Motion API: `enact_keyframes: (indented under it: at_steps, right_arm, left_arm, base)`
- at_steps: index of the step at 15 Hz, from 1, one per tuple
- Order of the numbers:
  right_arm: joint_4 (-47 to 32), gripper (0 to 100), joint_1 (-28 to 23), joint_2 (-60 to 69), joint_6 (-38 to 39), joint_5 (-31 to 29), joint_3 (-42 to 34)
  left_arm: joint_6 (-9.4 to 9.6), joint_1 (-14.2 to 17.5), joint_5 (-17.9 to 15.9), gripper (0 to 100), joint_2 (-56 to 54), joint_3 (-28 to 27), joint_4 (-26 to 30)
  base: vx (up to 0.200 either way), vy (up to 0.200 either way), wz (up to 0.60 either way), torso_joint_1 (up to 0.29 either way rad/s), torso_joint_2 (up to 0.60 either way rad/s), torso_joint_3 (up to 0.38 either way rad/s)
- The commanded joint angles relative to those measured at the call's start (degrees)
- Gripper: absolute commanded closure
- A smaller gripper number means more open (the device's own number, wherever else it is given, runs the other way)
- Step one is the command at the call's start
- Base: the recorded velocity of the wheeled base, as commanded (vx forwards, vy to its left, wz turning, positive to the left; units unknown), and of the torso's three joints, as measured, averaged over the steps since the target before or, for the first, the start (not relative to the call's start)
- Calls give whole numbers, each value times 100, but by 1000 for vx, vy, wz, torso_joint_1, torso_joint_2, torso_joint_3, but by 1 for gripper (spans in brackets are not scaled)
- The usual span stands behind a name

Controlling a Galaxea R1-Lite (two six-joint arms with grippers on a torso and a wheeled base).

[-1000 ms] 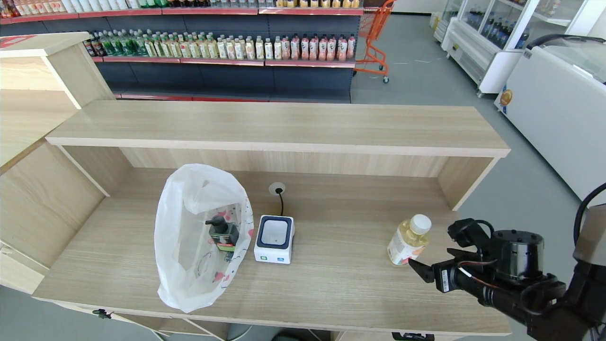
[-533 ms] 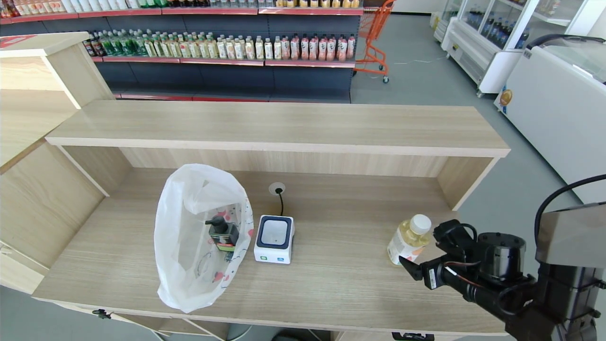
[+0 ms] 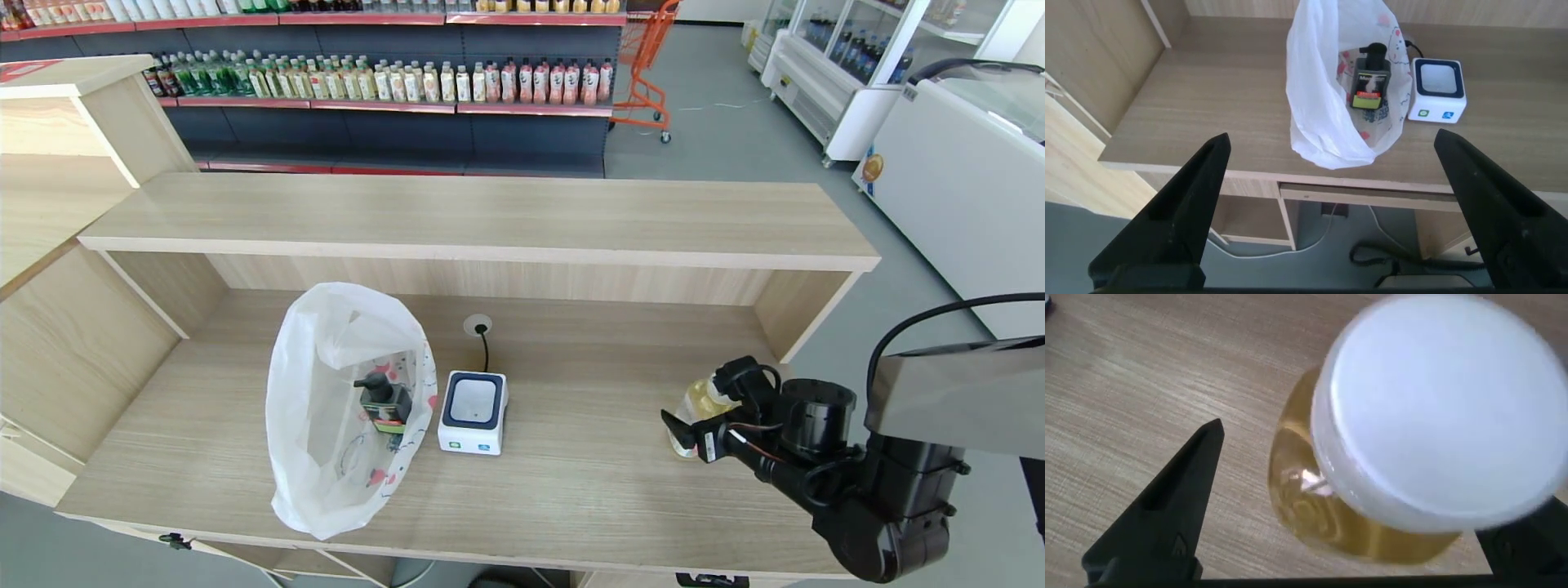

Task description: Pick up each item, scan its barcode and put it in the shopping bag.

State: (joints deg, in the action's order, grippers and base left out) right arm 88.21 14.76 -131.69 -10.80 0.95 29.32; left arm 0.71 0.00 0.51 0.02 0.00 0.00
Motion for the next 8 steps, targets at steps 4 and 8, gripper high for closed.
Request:
enact_keyframes:
  at_steps: [4, 8]
  right_arm:
    - [-32, 0, 150, -436, -1, 2, 619]
    - [-23, 0, 176, -612, -1, 2, 865]
  left_arm:
    - [0, 0, 2, 0, -2, 0, 0]
    - [0, 0, 2, 0, -2, 0, 0]
  base:
    - [0, 0, 0, 0, 0, 0]
    - [0, 0, 0, 0, 0, 0]
